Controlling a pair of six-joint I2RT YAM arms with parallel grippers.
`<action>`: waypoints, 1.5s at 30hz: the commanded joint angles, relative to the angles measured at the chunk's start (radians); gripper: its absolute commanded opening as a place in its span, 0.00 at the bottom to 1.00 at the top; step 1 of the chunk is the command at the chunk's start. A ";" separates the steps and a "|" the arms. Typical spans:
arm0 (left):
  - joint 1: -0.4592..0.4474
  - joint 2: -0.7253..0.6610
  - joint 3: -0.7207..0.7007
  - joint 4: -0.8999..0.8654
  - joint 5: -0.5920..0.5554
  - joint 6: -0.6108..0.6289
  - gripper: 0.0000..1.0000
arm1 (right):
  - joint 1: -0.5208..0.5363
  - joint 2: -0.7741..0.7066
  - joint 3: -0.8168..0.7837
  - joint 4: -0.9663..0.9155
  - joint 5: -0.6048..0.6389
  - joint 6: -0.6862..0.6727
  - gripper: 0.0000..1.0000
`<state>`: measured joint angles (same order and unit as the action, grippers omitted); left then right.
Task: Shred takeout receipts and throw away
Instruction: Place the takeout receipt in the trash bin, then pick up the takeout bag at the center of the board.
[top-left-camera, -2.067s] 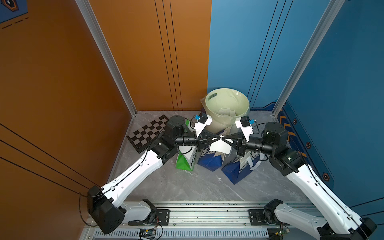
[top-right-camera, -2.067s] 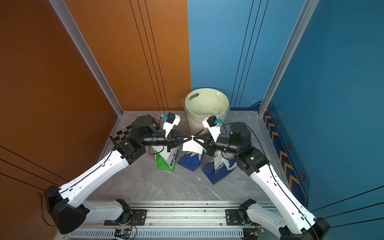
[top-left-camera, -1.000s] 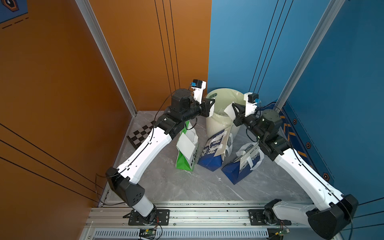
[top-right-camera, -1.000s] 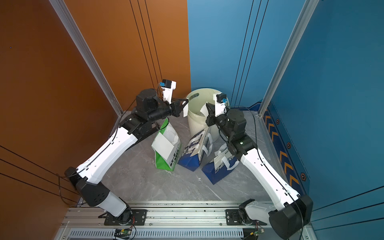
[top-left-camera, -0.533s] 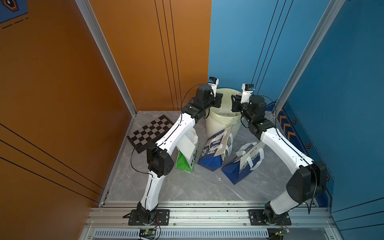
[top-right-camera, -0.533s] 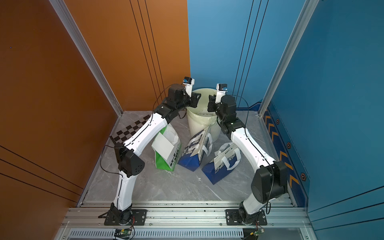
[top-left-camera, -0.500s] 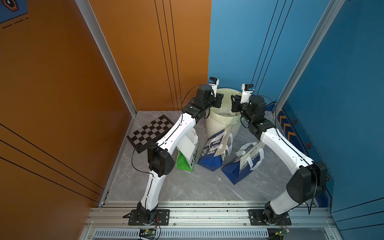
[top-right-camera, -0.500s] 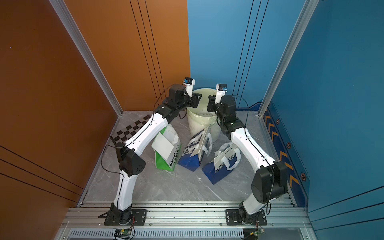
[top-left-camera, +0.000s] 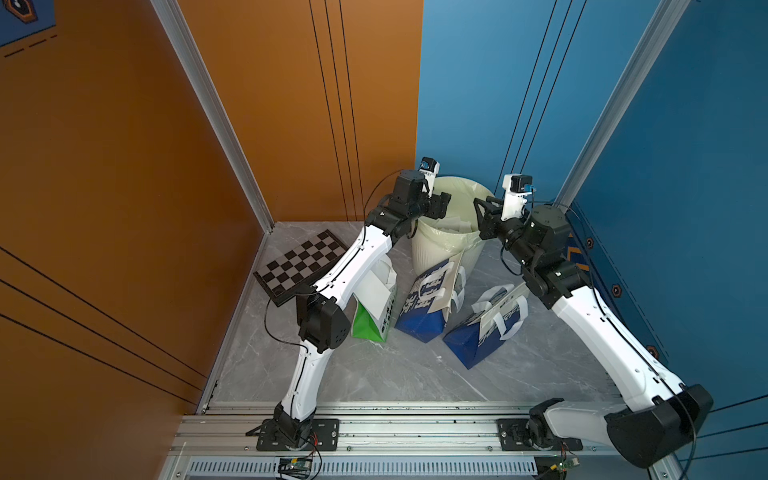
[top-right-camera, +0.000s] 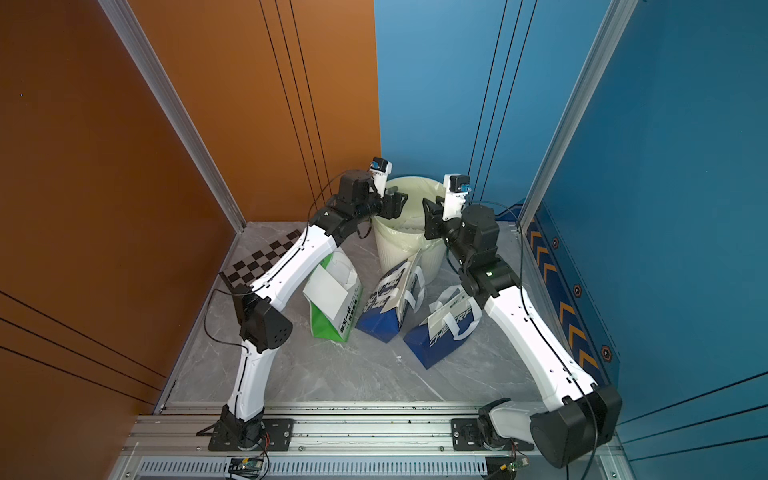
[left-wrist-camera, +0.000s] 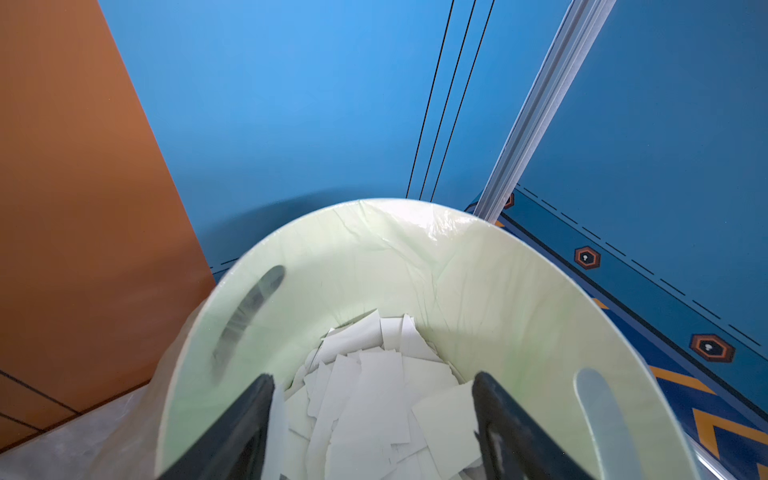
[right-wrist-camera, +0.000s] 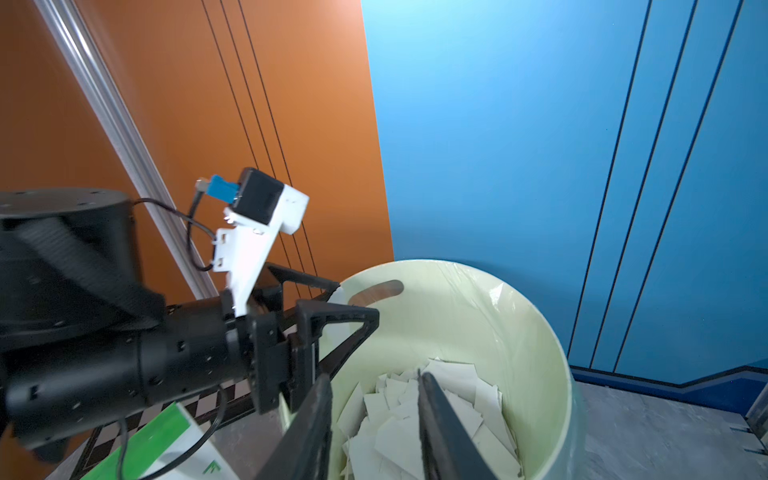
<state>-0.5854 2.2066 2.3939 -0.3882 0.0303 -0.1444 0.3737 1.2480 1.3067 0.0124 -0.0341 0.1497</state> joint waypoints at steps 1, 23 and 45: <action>0.003 -0.013 0.055 -0.113 0.031 0.041 0.76 | 0.011 -0.050 -0.049 -0.082 -0.031 -0.012 0.37; -0.017 -0.199 -0.102 -0.219 -0.206 0.149 0.81 | 0.071 -0.151 -0.103 -0.175 0.052 -0.101 0.37; -0.005 -1.200 -1.071 -0.289 -0.473 0.128 0.75 | 0.286 -0.186 -0.153 -0.238 -0.038 -0.174 0.44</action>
<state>-0.6010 1.0798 1.4006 -0.6270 -0.3866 -0.0307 0.6518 1.0714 1.1587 -0.2020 -0.0917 -0.0010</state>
